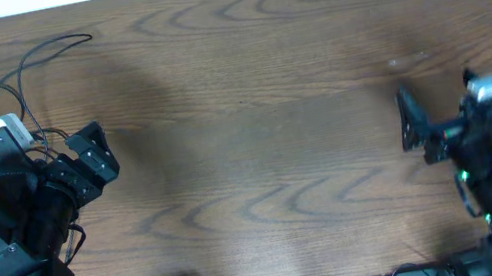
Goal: Untangle cables
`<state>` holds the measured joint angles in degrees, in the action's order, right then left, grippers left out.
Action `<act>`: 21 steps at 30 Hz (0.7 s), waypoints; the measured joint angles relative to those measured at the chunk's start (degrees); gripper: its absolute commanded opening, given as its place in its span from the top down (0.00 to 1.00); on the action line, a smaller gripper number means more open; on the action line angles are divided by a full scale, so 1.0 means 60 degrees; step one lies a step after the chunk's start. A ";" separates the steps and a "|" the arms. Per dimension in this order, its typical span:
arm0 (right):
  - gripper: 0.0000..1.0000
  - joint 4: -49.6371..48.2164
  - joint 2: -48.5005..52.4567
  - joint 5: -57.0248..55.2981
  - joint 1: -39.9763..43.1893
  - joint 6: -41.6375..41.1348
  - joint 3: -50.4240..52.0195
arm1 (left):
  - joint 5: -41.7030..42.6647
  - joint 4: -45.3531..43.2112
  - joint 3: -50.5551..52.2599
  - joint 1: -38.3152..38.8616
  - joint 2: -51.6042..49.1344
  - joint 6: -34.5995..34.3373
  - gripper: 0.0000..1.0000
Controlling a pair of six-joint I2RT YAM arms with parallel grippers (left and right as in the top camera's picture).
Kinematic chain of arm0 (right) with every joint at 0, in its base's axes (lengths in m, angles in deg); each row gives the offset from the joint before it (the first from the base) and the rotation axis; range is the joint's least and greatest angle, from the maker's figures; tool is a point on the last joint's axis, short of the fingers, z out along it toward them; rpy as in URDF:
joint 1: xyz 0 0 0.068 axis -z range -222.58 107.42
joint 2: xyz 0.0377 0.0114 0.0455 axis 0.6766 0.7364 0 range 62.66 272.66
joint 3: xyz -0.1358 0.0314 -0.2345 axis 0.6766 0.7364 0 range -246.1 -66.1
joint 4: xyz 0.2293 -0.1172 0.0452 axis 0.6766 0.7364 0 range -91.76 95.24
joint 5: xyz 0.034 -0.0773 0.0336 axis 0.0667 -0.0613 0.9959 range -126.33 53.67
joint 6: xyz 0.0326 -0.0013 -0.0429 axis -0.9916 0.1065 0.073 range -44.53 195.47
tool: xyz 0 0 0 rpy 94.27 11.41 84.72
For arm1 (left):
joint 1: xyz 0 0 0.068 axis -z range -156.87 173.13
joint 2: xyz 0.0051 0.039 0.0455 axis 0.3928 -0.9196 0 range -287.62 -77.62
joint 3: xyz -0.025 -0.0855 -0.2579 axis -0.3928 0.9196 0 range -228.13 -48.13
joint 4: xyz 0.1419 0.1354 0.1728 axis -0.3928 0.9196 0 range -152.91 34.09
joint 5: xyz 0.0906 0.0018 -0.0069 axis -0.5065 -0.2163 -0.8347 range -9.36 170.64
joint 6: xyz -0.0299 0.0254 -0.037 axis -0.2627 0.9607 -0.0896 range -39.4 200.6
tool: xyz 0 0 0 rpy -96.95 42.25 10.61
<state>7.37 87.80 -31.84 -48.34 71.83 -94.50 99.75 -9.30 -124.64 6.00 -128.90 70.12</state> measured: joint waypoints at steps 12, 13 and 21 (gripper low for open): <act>0.01 -0.1286 -0.3971 0.0361 0.0390 0.0044 0.4470 | 0.0000 0.0000 0.0000 0.0000 0.0000 0.0000 0.02; 0.01 -0.1140 -0.3989 0.0357 0.0390 0.0040 0.4579 | 0.0000 -0.0007 0.0000 0.0000 0.0000 -0.0004 0.02; 0.01 -0.0918 -0.4025 0.0321 0.0390 0.0051 0.4666 | 0.0000 0.0000 0.0000 0.0000 0.0000 -0.0004 0.03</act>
<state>1.86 63.65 -29.92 -46.00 72.14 -66.50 99.75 -9.30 -124.64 6.00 -128.90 70.10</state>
